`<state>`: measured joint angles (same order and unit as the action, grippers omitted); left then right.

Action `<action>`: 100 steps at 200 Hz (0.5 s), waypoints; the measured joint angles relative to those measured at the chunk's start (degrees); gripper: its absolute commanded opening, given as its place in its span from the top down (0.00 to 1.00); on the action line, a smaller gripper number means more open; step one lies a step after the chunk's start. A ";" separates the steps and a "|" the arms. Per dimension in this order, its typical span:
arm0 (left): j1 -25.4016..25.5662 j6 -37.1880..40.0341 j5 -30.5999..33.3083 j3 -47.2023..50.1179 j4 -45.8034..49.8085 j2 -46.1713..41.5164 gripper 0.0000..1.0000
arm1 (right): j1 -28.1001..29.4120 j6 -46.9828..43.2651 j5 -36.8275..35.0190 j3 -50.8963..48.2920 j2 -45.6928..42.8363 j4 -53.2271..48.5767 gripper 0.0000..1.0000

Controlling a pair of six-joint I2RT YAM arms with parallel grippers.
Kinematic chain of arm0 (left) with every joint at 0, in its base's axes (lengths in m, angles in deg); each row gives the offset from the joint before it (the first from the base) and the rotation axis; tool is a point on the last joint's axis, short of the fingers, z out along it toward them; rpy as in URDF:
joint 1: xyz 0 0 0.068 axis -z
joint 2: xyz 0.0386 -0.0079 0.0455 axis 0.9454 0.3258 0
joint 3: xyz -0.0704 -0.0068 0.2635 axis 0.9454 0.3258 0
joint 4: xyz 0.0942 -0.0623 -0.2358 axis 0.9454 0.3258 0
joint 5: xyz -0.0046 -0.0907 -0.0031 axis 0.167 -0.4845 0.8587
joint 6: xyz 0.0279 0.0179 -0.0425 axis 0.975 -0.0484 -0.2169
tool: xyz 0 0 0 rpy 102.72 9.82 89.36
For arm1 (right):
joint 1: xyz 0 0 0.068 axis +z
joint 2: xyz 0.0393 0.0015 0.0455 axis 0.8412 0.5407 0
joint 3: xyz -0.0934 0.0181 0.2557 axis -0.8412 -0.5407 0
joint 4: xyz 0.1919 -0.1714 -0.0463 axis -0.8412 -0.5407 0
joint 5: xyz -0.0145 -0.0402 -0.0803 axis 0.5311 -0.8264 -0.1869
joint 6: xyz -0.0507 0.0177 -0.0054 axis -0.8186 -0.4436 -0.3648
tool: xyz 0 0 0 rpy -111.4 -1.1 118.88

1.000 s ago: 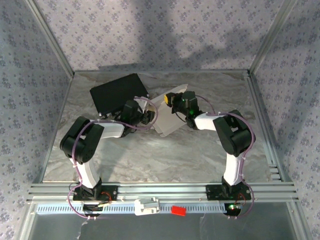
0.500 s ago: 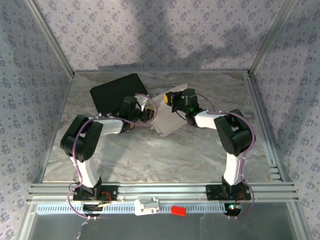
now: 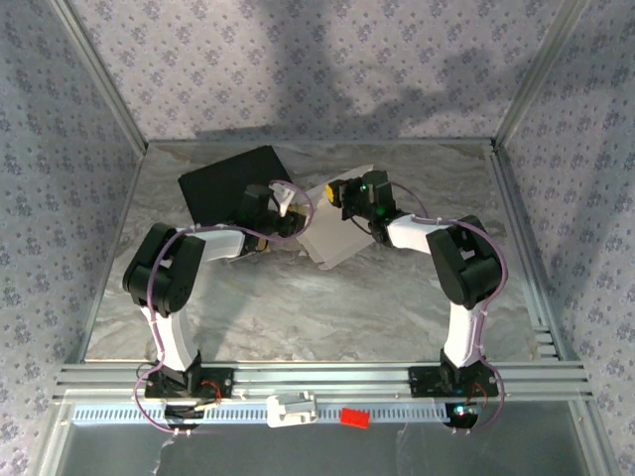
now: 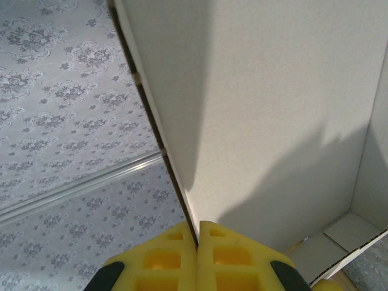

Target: Fold the paper box

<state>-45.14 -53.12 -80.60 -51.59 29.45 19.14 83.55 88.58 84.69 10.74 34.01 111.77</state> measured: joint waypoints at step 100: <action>4.68 -6.56 14.34 0.00 -1.66 0.61 0.67 | 2.05 4.20 -7.13 0.44 0.07 -0.90 1.00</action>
<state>-40.46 -59.67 -66.26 -51.59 27.79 19.75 85.61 92.77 77.57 11.18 34.08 110.88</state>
